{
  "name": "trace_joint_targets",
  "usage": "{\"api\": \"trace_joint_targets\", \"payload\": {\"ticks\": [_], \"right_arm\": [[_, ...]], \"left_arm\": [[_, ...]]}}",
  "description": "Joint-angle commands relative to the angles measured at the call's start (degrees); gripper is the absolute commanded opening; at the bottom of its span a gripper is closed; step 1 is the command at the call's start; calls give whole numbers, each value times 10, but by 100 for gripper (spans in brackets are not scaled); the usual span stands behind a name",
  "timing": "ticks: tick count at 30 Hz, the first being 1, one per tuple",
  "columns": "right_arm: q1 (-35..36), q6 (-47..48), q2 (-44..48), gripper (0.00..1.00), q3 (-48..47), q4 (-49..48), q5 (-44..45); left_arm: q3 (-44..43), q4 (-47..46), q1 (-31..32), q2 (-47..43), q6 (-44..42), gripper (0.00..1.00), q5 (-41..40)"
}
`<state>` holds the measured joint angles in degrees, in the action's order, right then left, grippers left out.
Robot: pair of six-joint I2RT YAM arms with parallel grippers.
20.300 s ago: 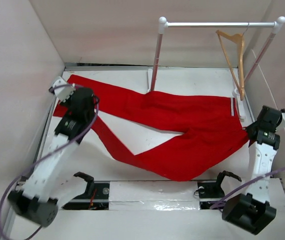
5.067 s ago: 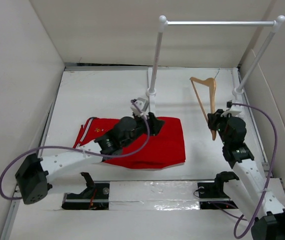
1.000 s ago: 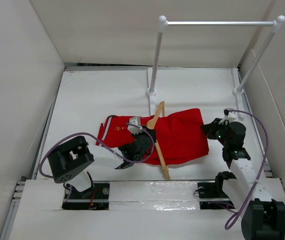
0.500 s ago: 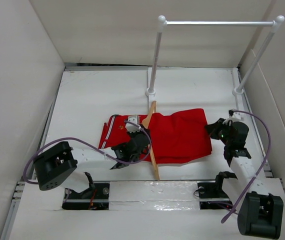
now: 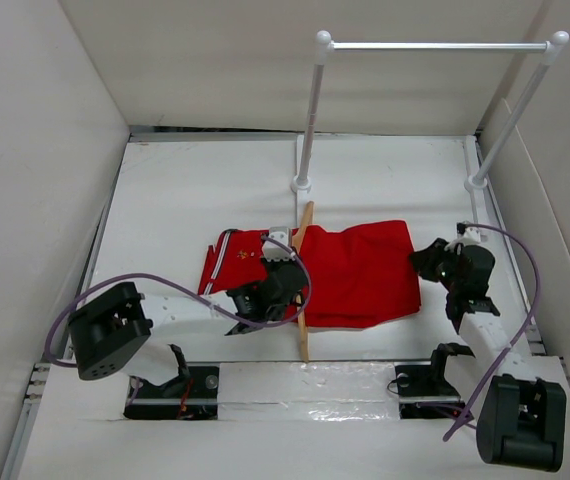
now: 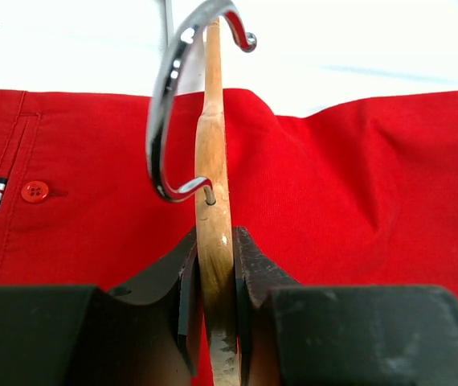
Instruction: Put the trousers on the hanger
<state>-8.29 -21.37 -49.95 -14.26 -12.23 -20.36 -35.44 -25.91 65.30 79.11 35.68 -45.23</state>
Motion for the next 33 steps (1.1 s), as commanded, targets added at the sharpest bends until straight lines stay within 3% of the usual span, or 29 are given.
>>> {"api": "trace_joint_targets", "payload": {"ticks": [1,2,3,5,6,7,11,15,16,17,18,19,23,24,27,33], "right_arm": [[-8,3,13,29,-10,-41,6],[-8,10,19,39,-16,-20,6],[-8,11,26,57,-23,-11,5],[-8,19,56,76,-41,20,-4],[-1,25,68,94,-50,33,-8],[15,29,91,100,-72,49,-18],[84,46,145,100,-136,147,-33],[193,-1,200,99,-142,134,-53],[220,-15,207,89,-137,122,-57],[250,-48,213,65,-132,96,-40],[311,-63,224,5,-119,91,-21],[344,-72,227,0,-116,88,-1],[496,-114,232,2,-94,53,137],[523,-119,225,25,-93,48,164],[627,-121,172,65,-98,17,272],[727,-124,22,65,-155,14,401]], "left_arm": [[-31,13,5,-40,-12,0,3],[-31,12,5,-46,-10,0,8],[-37,12,5,-60,-6,0,13],[-43,15,5,-76,-4,0,30],[-51,17,5,-91,-4,0,35],[-56,20,5,-100,-5,0,38],[-81,29,35,-134,-25,0,11],[-102,28,40,-142,-37,0,16],[-103,27,40,-142,-37,0,18],[-105,26,40,-140,-37,0,18],[-113,26,40,-135,-38,0,18],[-118,28,40,-133,-38,0,18],[-136,35,40,-121,-37,0,12],[-144,38,40,-113,-33,0,10],[-159,46,40,-100,-27,0,13],[-179,58,40,-93,-15,0,24]]}}
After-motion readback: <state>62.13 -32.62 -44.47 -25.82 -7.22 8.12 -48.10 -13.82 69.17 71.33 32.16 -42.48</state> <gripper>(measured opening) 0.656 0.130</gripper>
